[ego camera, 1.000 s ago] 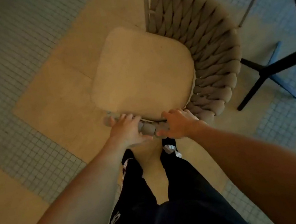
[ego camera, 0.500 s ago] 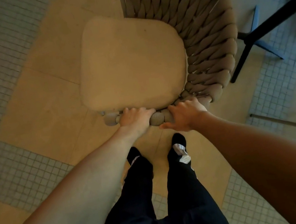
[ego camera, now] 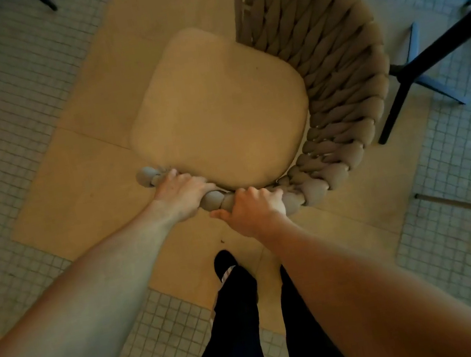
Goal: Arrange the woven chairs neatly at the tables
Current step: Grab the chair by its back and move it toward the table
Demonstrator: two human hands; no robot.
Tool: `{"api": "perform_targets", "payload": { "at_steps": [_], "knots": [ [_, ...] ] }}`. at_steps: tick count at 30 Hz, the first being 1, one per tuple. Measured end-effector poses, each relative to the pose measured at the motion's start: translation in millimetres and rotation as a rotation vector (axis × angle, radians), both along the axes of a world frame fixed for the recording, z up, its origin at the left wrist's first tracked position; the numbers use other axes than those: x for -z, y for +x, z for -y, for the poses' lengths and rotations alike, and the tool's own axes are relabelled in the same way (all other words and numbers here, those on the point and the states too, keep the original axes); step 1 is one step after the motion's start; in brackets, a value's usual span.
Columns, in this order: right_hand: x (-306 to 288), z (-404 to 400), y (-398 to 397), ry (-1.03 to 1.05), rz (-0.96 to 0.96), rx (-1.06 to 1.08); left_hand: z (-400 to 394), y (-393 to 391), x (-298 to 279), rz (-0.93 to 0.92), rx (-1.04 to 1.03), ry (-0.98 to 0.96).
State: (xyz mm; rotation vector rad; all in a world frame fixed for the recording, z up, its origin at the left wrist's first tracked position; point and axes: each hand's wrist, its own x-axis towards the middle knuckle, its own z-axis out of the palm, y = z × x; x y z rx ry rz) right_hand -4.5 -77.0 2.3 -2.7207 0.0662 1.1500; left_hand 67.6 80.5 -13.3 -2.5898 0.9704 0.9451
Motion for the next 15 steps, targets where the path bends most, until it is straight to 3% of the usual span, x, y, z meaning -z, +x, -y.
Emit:
{"api": "perform_targets", "payload": {
  "at_steps": [5,15],
  "knots": [
    [0.0,-19.4,16.8,0.093,-0.021,0.063,-9.3,15.4,-5.9,0.115,-0.039,0.12],
    [-0.7,76.5,14.8,-0.011,-0.088,-0.437,36.8,-13.9,-5.8,-0.045,-0.122,0.13]
  ]
}}
